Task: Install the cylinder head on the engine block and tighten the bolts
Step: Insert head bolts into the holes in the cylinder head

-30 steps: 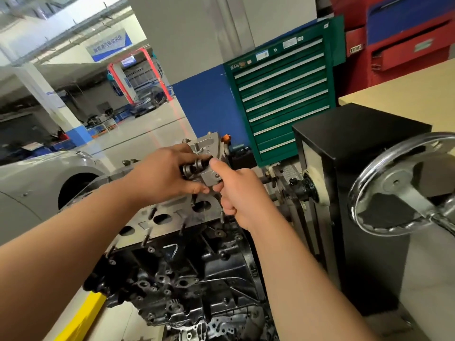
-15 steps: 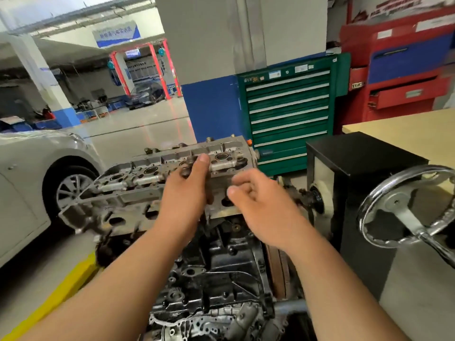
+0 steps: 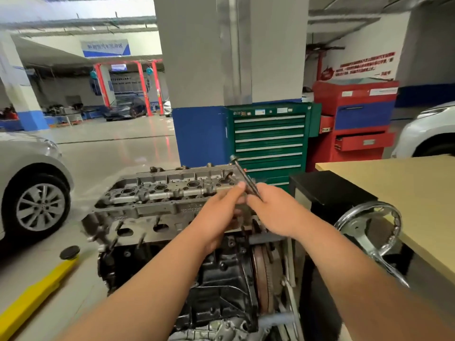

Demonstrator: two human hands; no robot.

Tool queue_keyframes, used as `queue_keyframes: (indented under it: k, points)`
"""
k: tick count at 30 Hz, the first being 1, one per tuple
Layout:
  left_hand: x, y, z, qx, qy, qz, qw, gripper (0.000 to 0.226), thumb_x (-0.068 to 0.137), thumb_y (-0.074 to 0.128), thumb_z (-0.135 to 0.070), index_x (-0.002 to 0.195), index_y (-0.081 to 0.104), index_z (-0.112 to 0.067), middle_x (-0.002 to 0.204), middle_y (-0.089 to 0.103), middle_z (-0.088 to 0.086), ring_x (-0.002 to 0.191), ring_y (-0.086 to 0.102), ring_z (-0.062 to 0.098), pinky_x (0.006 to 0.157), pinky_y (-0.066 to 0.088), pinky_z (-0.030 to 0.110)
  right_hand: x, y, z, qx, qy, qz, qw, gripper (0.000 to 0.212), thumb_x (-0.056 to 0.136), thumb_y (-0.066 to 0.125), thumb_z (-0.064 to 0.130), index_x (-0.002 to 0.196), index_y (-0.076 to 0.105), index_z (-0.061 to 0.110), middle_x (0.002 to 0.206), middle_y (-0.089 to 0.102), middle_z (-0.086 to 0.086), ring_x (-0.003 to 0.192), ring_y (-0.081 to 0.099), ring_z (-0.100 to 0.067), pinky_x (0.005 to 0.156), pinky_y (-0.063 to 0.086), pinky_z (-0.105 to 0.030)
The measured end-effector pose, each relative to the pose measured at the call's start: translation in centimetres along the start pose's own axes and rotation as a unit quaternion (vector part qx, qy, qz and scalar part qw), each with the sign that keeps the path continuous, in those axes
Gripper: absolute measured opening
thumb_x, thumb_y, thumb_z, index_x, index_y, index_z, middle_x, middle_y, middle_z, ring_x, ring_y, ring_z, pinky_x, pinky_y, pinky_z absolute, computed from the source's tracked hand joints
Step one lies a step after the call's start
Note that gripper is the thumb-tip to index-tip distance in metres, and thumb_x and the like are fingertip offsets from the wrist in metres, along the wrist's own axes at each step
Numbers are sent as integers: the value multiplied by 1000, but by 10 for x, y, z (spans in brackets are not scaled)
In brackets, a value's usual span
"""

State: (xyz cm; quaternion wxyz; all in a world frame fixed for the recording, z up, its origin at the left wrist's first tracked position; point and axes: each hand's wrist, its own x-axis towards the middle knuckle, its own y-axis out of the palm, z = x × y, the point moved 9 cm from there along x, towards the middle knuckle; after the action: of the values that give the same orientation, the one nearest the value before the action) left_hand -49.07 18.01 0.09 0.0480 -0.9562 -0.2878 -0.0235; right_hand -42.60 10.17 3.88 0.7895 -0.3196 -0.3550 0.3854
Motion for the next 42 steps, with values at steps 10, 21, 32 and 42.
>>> queue_keyframes:
  k: [10,21,32,42]
  points:
    - [10,-122,-95,197,180,-282,921,32,96,50,-38,70,59,-22,47,51,-9,45,49,10,48,39,24,94,-10,-14,-218,-5,92,972,21,94,53,35,109,65,26,101,60,9,93,56,-14,85,48,-32]
    - [-3,-205,-50,664,176,-199,699,17,80,70,-27,83,57,-16,82,64,7,78,59,31,56,30,32,107,11,-49,-131,20,-19,991,15,91,57,43,94,53,28,100,47,11,100,43,-11,88,42,-34]
    - [-37,-291,-22,530,97,-347,767,9,92,56,-17,92,64,-15,90,68,12,82,62,35,64,40,34,86,26,-39,-71,-10,-163,984,38,97,37,32,113,68,15,114,66,0,108,57,-20,91,43,-32]
    - [-48,-303,-14,442,139,-483,743,37,80,37,-28,93,65,-8,80,66,28,79,61,47,63,33,35,87,27,-37,-95,-2,-191,977,34,96,42,34,105,70,16,103,70,-2,94,62,-25,73,38,-27]
